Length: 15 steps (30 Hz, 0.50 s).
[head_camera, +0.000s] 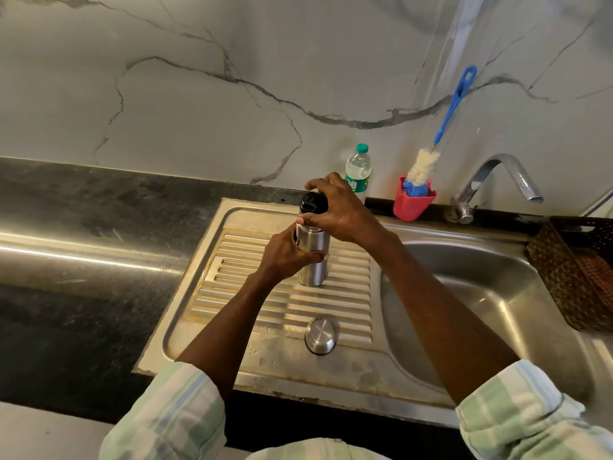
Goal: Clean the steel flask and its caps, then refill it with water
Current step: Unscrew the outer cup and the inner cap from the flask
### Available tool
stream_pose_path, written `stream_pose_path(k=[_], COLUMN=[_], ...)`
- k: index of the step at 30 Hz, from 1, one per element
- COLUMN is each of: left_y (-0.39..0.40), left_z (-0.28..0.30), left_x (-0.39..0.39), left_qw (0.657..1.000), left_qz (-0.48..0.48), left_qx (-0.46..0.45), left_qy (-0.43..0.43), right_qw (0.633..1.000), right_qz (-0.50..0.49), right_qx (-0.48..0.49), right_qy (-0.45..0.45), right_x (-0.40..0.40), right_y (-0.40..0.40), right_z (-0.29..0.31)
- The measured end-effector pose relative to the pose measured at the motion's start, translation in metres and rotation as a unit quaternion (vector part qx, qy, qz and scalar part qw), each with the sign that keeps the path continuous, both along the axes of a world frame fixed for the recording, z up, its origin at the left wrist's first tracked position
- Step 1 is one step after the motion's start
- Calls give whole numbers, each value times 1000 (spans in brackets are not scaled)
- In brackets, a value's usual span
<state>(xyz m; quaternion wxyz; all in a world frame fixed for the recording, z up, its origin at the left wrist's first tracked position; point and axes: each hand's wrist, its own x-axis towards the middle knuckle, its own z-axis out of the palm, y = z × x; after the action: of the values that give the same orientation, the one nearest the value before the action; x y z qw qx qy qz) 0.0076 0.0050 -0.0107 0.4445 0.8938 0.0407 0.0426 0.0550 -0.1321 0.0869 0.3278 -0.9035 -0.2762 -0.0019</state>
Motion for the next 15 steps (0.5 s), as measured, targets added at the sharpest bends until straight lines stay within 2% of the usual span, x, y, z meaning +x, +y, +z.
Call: stream_pose_path(k=[7, 9, 12, 15], left_y=[1, 0, 0, 0], left_z=[1, 1, 1, 1], left_x=[-1, -1, -1, -1], left_qw=[1000, 1000, 1000, 1000], left_qz=[-4, -6, 0, 1], left_qx=[5, 8, 18, 11], left_qy=[0, -5, -12, -7], right_qw=[978, 987, 999, 999], right_qz=[105, 82, 7, -13], right_qx=[78, 48, -50, -47], right_qy=[162, 132, 2, -16], right_x=[3, 1, -1, -3], right_y=[-17, -15, -6, 0], right_z=[16, 15, 5, 5])
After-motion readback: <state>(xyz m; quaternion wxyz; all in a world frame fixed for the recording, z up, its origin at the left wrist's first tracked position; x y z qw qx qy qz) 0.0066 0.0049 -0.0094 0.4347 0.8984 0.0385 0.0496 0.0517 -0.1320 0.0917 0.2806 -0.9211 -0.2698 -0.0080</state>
